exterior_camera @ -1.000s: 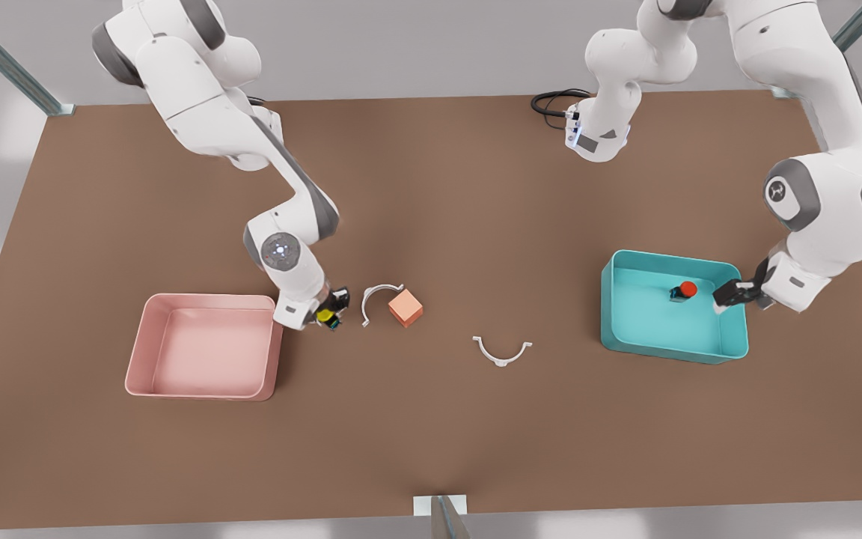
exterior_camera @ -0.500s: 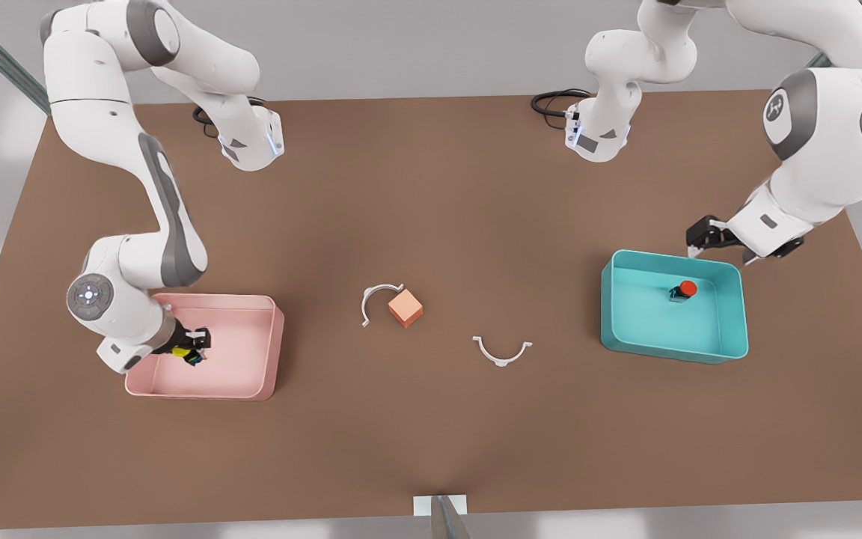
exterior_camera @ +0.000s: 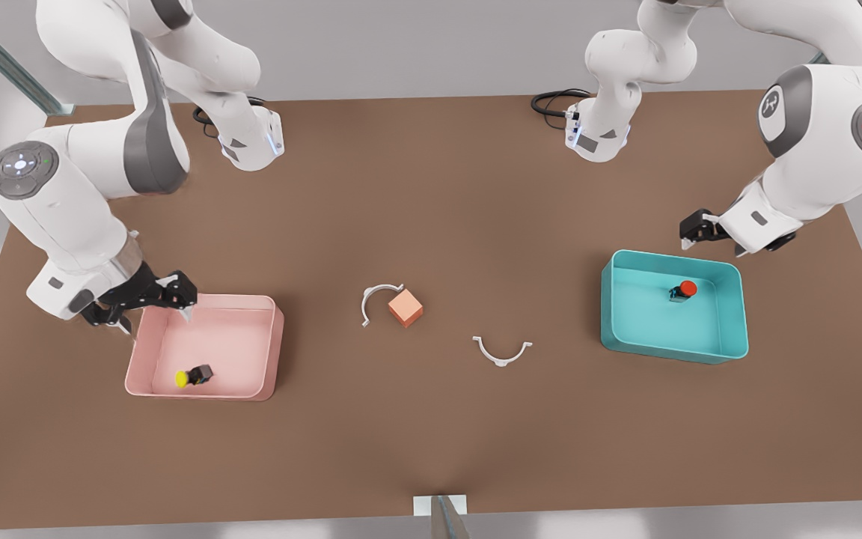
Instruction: Place the red button in the blue storage box with the left arm, and place the yellow button in the pink storage box with the right arm
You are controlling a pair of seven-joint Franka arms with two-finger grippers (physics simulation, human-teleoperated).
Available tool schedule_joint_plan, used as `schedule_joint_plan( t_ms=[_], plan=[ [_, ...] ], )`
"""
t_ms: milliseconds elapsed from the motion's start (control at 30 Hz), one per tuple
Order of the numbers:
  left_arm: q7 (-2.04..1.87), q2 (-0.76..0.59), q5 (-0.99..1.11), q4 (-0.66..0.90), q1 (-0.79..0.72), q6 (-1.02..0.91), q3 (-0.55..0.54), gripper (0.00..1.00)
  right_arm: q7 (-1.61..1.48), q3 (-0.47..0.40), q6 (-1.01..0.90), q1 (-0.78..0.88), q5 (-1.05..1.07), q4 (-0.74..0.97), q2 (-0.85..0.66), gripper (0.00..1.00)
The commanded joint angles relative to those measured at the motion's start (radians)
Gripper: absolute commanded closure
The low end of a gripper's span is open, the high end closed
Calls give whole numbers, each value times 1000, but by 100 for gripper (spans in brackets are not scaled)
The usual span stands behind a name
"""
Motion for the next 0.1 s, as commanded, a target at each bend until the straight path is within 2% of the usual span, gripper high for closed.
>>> schedule_joint_plan(
  t_ms=[0, 67],
  plan=[
    [-7, -1, 0, 0, 1, -7, 0, 0, 130, -5, -88, -8, 40, -97, -76, 0],
    [-7, -1, 0, 0, 1, -7, 0, 0, 138, -32, -74, -14, 101, -134, -72, 0]
  ],
)
